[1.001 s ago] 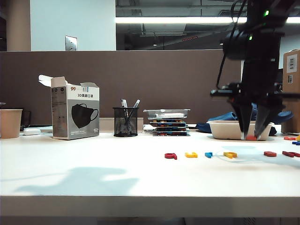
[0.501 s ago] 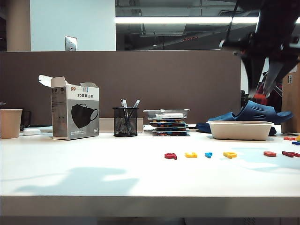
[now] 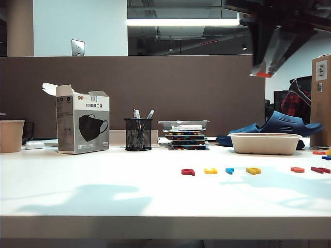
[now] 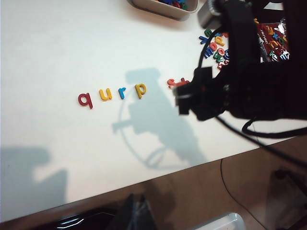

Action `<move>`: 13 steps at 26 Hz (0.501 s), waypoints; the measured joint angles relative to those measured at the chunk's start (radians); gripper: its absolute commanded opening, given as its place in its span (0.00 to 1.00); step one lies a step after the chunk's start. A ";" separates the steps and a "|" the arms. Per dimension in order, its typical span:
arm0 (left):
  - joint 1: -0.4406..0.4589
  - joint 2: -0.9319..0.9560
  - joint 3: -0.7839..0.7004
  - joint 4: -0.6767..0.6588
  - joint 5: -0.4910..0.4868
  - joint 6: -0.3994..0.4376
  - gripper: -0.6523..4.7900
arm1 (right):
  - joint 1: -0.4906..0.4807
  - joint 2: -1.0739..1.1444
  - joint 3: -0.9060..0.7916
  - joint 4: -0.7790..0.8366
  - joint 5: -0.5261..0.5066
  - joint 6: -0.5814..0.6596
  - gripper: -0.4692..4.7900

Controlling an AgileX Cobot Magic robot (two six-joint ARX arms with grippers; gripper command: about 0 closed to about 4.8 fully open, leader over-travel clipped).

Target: Select the appropriate letters from the row of letter magnets placed on the table to arrange into the word "cup".

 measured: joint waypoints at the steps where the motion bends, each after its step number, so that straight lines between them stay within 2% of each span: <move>1: 0.000 0.000 0.000 0.000 0.000 0.000 0.11 | 0.018 0.000 -0.002 -0.007 0.000 0.007 0.29; 7: 0.000 0.000 0.000 0.000 0.000 0.000 0.11 | 0.113 0.003 -0.003 0.002 0.080 0.060 0.29; 13: 0.000 0.000 0.000 0.000 0.000 0.000 0.11 | 0.171 0.018 -0.074 0.102 0.087 0.102 0.29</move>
